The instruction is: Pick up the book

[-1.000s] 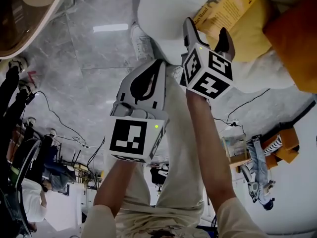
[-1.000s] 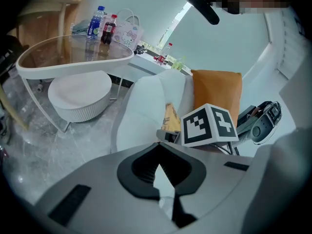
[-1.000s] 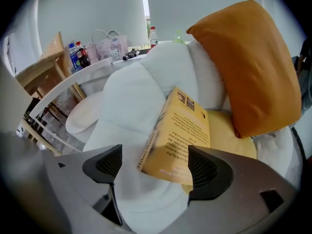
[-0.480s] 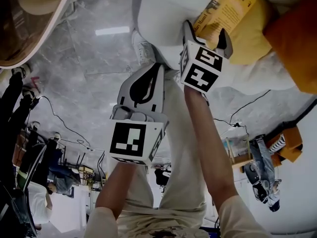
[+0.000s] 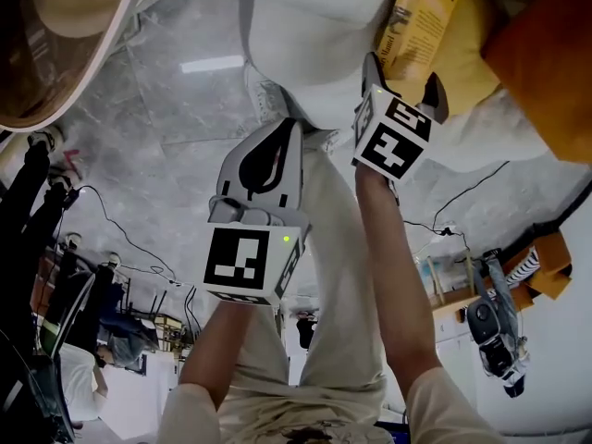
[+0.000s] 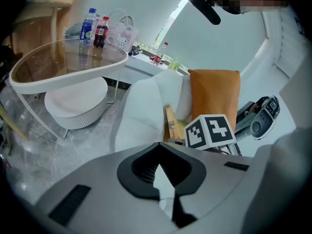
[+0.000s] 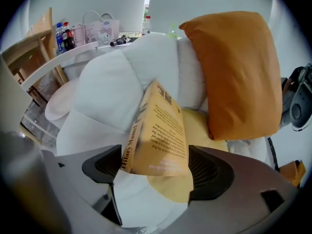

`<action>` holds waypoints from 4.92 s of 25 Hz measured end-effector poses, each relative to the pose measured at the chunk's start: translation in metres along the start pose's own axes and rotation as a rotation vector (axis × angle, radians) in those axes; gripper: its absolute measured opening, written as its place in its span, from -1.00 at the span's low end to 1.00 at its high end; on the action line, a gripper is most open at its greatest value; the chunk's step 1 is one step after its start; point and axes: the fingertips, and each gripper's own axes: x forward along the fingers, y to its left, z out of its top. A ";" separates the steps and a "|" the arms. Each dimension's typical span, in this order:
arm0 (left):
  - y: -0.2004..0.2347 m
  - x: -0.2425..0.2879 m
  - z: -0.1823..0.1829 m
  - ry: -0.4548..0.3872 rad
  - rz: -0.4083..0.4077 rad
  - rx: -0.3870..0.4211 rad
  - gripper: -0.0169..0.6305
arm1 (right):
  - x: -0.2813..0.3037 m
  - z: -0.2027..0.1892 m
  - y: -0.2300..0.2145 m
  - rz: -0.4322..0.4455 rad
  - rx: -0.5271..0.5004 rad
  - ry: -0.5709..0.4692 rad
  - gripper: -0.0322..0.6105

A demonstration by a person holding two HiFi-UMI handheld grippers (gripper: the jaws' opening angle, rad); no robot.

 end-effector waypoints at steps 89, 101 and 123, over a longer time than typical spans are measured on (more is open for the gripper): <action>-0.212 0.218 -0.012 0.327 -0.392 0.055 -0.36 | -0.057 -0.027 -0.116 0.349 -0.084 -0.304 -0.30; -0.210 0.217 -0.012 0.335 -0.424 0.043 -0.36 | -0.034 -0.035 -0.093 0.393 -0.094 -0.246 -0.16; -0.206 0.210 -0.006 0.374 -0.523 0.036 -0.36 | 0.007 -0.014 -0.105 0.269 -0.036 -0.259 -0.37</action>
